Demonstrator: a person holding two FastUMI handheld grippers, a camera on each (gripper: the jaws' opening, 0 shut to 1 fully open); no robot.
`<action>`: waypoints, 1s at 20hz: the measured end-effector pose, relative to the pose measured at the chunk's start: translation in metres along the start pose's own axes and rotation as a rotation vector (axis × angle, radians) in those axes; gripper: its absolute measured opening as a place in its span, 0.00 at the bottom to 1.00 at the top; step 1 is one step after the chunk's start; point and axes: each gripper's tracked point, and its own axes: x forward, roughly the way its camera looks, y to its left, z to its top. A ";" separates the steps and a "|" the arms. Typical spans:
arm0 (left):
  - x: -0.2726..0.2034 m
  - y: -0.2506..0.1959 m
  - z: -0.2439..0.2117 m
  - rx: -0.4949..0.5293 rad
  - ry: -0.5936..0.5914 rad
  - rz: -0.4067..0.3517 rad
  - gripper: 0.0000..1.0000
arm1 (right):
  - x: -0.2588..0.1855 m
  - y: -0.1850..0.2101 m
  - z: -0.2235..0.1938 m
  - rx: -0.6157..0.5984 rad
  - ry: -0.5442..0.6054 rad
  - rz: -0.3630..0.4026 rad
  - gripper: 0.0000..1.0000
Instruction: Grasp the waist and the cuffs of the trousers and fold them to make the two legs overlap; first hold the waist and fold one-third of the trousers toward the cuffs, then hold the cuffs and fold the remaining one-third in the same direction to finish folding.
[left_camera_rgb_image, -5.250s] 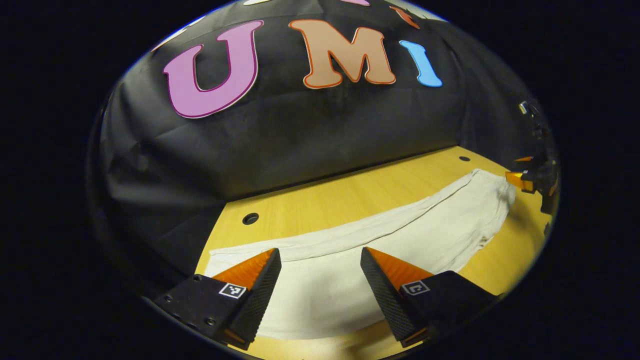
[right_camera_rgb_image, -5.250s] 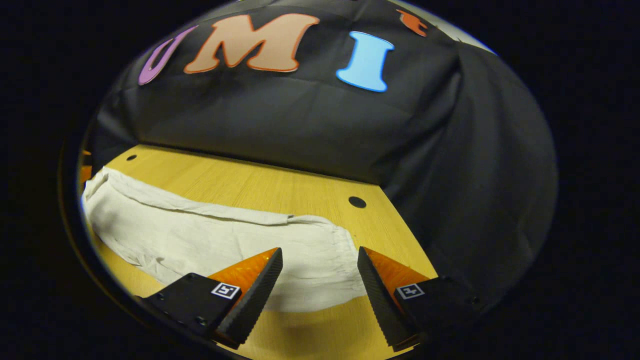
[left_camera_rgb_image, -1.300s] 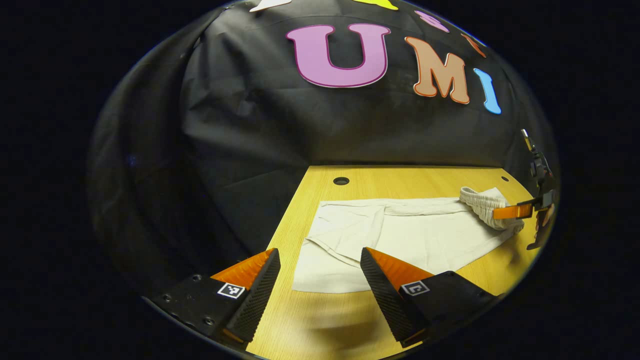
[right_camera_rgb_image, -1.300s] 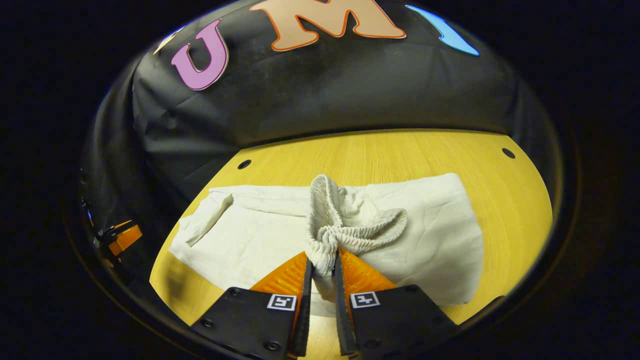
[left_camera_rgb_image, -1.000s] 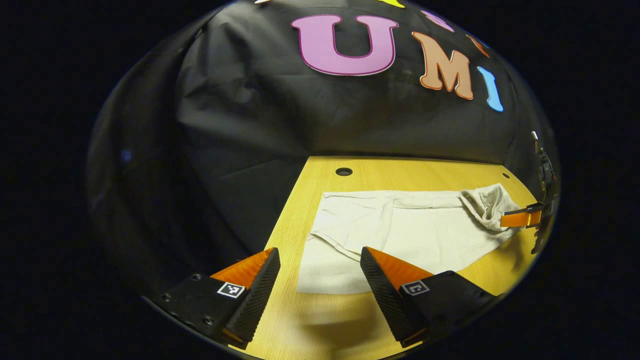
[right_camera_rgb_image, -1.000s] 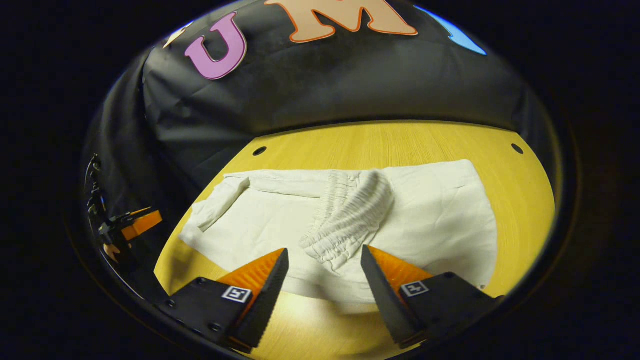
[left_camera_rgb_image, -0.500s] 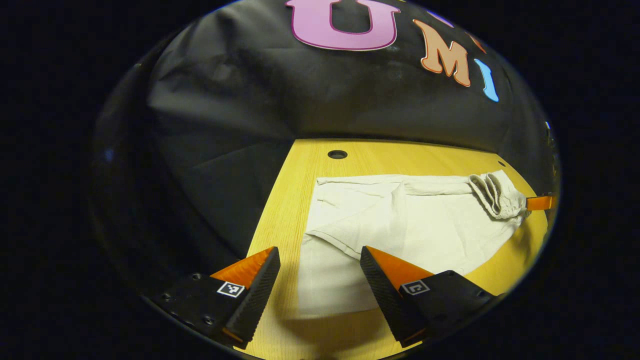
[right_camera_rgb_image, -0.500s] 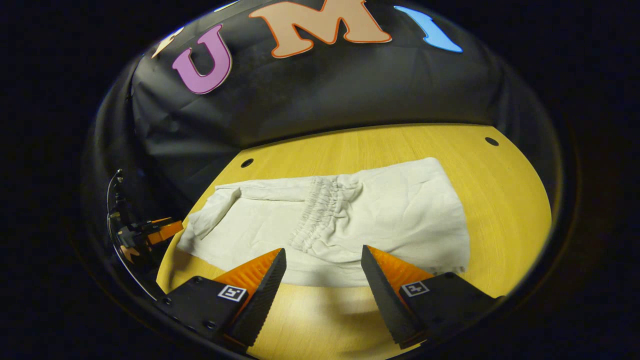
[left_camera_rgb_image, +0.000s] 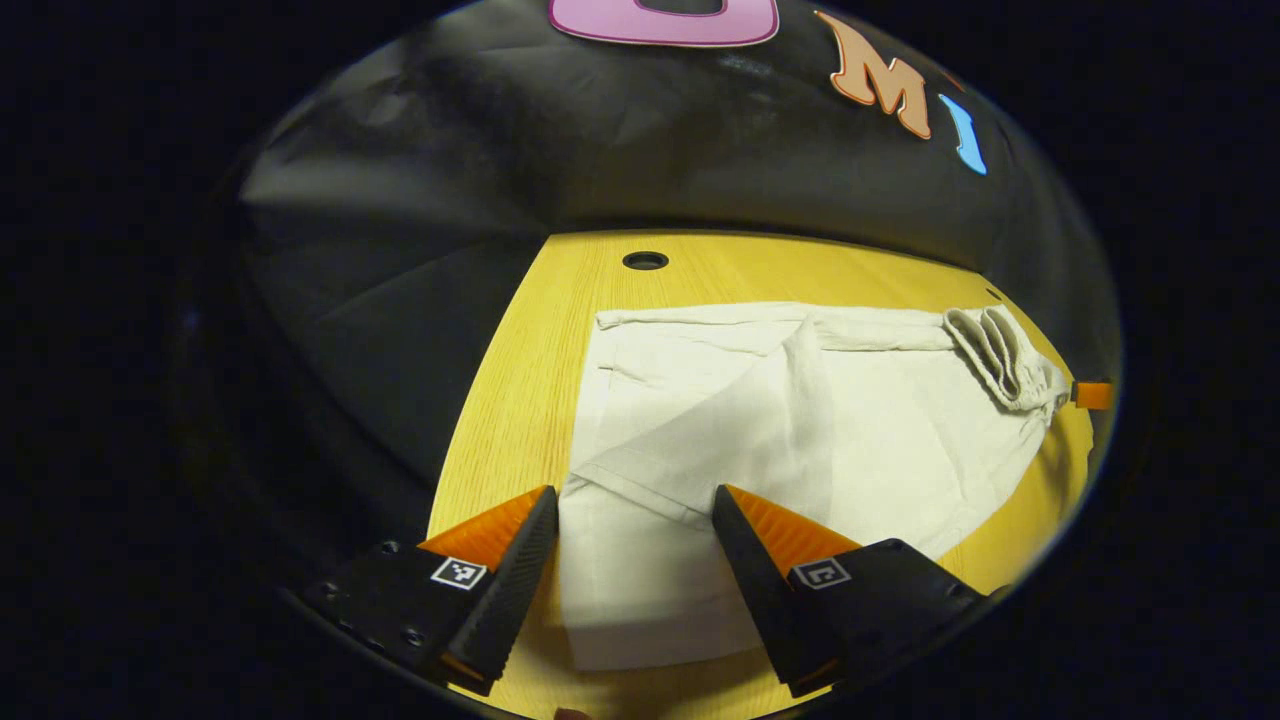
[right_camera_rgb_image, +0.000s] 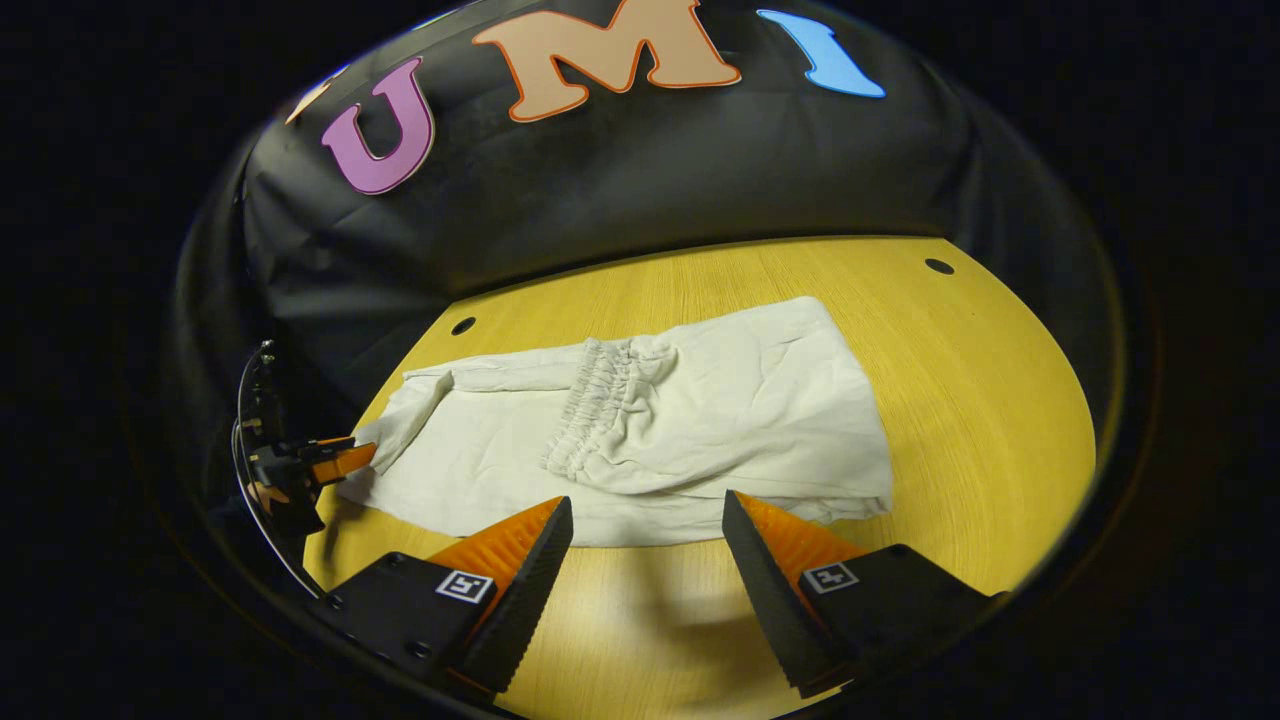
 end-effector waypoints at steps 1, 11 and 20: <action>-0.002 -0.002 -0.001 -0.006 0.013 0.003 0.94 | 0.000 0.001 -0.001 -0.002 0.000 0.003 0.96; 0.000 -0.031 0.004 -0.060 0.003 -0.044 0.01 | -0.002 0.003 -0.002 -0.004 0.002 0.024 0.91; -0.030 -0.068 0.062 -0.099 -0.066 -0.031 0.00 | -0.004 -0.002 0.007 0.025 -0.043 0.034 0.97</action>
